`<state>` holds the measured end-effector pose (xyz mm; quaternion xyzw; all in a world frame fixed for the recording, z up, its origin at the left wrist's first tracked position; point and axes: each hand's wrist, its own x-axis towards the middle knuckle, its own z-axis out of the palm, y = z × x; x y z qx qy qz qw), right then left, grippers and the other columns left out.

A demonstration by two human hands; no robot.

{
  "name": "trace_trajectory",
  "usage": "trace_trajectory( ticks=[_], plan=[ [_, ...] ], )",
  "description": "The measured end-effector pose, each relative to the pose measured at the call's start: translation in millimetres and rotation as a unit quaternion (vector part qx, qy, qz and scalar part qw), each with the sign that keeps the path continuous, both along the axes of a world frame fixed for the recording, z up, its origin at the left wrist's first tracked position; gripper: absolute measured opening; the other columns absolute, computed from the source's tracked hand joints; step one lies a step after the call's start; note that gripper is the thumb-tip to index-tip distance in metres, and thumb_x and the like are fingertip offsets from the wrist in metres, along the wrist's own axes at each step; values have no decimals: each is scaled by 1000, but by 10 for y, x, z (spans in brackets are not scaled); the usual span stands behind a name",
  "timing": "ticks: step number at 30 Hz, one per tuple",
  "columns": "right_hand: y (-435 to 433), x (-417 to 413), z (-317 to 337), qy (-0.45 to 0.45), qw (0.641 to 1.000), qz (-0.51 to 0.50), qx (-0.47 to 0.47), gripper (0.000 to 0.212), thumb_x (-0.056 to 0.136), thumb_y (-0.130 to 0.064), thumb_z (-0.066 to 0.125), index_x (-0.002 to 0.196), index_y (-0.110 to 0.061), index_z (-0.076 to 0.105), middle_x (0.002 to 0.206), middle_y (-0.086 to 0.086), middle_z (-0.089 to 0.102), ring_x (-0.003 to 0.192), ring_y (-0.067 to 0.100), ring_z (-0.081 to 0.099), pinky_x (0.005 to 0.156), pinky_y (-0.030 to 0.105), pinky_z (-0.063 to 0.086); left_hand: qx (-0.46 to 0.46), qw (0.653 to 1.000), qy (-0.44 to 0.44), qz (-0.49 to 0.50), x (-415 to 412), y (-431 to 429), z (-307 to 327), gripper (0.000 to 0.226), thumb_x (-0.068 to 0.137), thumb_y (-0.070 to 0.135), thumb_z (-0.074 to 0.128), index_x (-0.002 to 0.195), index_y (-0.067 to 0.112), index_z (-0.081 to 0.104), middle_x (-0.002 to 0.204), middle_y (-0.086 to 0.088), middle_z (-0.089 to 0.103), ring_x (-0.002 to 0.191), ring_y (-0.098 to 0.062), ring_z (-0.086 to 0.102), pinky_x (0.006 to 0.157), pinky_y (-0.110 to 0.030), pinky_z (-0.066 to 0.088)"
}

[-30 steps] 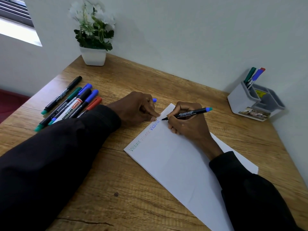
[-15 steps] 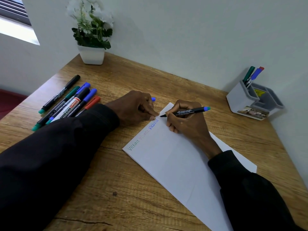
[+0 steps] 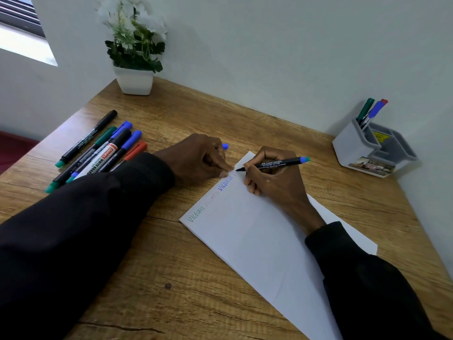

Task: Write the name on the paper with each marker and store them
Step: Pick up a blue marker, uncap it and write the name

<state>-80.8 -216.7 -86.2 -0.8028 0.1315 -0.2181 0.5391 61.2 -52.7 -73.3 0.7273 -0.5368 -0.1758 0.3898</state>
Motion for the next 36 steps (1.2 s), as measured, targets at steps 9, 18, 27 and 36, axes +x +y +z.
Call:
trace_trajectory(
  ticks=[9,18,27,36],
  plan=[
    [4,-2,24,10,1000,1,-21,26,88,11,64,67,-6,66,59,14,69,43,25,63,42,26,47,0,1000,-12,-9,5,-10,-5,35,81,12,76,83,41,58,84,21,57,81,27,51,67,5,37],
    [2,-6,14,-1,1000,-10,-16,20,91,9,65,73,3,66,60,18,69,44,27,64,42,27,48,3,1000,0,-4,-7,-8,15,39,83,8,74,76,41,55,79,19,55,78,26,52,65,7,35],
    [7,-21,6,-2,1000,-22,-5,18,89,10,64,71,6,62,60,20,68,43,26,63,40,28,47,-5,1000,6,0,-14,-4,0,42,82,9,76,76,45,54,79,18,58,78,27,52,65,7,36],
    [9,-16,11,-11,1000,-23,2,17,91,10,64,75,7,63,60,20,68,44,27,63,42,30,48,0,1000,9,4,-4,-4,3,43,82,10,76,75,46,53,78,20,57,78,28,51,63,5,38]
  ],
)
